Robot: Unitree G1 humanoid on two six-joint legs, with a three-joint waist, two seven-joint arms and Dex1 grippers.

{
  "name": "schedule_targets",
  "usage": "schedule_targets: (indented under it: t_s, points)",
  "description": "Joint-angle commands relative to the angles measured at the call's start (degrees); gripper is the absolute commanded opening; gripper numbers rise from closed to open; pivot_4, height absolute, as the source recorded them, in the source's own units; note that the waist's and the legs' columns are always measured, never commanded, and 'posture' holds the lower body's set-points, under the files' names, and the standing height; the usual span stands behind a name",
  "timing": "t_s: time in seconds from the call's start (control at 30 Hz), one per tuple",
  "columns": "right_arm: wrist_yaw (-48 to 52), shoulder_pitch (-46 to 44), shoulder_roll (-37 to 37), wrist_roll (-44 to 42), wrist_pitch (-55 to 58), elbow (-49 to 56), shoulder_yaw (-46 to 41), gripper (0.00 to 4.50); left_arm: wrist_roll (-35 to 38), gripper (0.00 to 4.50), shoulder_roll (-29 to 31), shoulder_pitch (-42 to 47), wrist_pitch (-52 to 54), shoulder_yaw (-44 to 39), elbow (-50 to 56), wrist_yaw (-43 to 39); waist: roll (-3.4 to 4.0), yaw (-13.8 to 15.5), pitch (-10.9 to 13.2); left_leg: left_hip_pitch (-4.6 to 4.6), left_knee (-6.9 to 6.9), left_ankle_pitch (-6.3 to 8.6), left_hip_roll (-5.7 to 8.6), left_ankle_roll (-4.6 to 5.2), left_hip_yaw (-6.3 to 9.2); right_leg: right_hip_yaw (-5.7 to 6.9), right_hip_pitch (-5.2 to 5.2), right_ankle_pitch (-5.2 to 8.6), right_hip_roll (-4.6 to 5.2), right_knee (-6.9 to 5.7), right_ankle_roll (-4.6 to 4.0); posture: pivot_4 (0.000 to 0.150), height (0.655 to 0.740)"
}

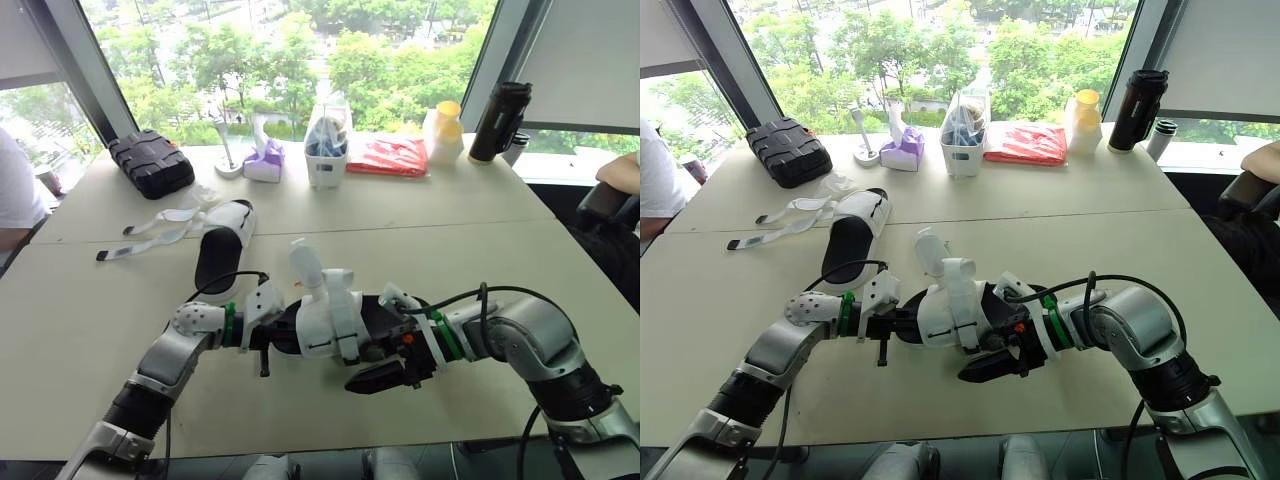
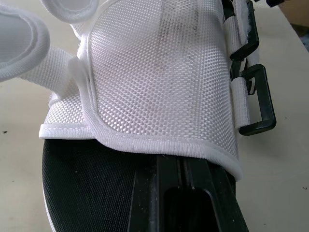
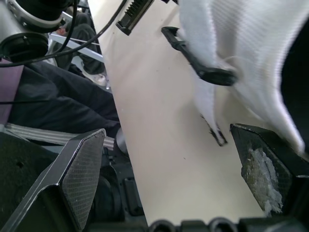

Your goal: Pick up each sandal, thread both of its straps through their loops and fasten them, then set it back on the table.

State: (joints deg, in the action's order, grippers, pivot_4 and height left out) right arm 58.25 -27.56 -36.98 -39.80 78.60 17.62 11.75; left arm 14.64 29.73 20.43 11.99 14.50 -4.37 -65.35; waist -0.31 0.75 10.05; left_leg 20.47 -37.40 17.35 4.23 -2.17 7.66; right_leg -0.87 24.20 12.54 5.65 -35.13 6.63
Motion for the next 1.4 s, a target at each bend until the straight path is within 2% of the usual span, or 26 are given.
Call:
schedule_targets:
  t_s: [0.03,0.17,0.23,0.3,0.5,0.63,0.83,1.0,1.33,1.4]
  points:
    - [-2.0,-0.4,1.1,-2.8,0.8,1.9,-2.4,4.46,-2.4,0.00,0.6,-1.4,1.6,1.4,-1.8,0.8,0.00,0.0,0.0,0.00,0.00,0.00,0.00,0.00,0.00,0.00,0.00,0.00,0.00,0.00,0.00,0.150,0.7400]
    - [-4.2,-0.7,2.9,-4.5,1.9,1.4,-3.1,4.46,-2.4,0.00,0.4,-1.3,1.7,1.5,-1.8,0.9,0.00,0.0,0.0,0.00,0.01,0.00,0.00,0.00,0.00,0.00,0.00,0.00,0.00,0.00,0.00,0.150,0.7400]
    - [-5.2,-0.9,3.9,-5.0,2.3,1.3,-3.5,3.92,-2.4,0.00,0.3,-1.3,1.7,1.6,-1.8,1.0,0.00,0.0,0.0,-0.01,0.01,0.00,0.00,0.00,0.00,0.00,0.00,0.00,-0.01,0.00,0.00,0.150,0.7400]
    - [-6.1,-1.0,4.4,-5.6,2.6,1.3,-3.6,3.08,-2.4,0.00,0.3,-1.3,1.8,1.6,-1.8,1.0,0.00,0.0,0.0,0.00,0.01,0.00,0.00,0.00,0.00,0.00,0.00,0.00,-0.01,0.00,0.00,0.150,0.7400]
    - [-7.7,-1.1,5.0,-6.4,3.0,1.3,-2.7,0.05,-2.3,0.00,0.2,-1.4,2.0,1.6,-1.6,1.2,0.00,0.0,0.0,0.00,0.01,0.00,0.00,0.00,0.00,0.00,0.00,0.00,-0.01,0.00,0.00,0.150,0.7400]
    - [-7.1,-0.4,2.6,-5.7,3.0,2.0,0.2,0.05,-2.3,0.00,0.0,-1.6,2.1,1.7,-1.4,1.3,0.00,0.0,0.0,0.00,0.02,0.00,0.00,0.00,0.00,0.00,0.01,0.00,-0.01,0.00,0.00,0.150,0.7400]
    - [-0.5,3.6,-7.0,-6.1,0.6,7.6,8.3,0.05,-2.1,0.00,0.3,-2.0,2.6,1.4,-0.9,1.3,0.00,0.0,0.0,0.02,0.05,0.02,0.01,0.03,0.00,0.00,0.01,0.04,0.00,0.04,0.05,0.150,0.7400]
    - [4.6,3.7,-12.7,-5.7,-2.2,9.7,12.9,0.05,-1.7,0.00,0.3,-3.0,3.6,1.6,0.1,1.4,-0.01,-0.1,0.0,-0.01,0.04,0.02,-0.03,0.03,-0.05,0.00,0.00,0.14,0.00,0.03,0.23,0.150,0.7400]
    - [8.6,5.1,-17.9,-6.1,-6.4,15.5,14.3,0.05,-1.8,0.00,0.2,-3.3,3.9,2.0,-0.3,1.2,-0.02,0.0,0.0,0.02,0.10,0.04,-0.02,0.07,-0.03,0.01,0.01,0.15,0.00,0.11,0.22,0.150,0.7400]
    - [8.8,3.1,-18.3,-7.3,-6.8,16.4,11.5,0.05,-2.5,0.00,0.2,-2.9,3.3,2.4,-1.4,0.9,-0.02,0.1,0.0,0.02,0.11,0.05,-0.02,0.07,-0.03,0.01,0.01,0.14,0.00,0.12,0.21,0.150,0.7400]
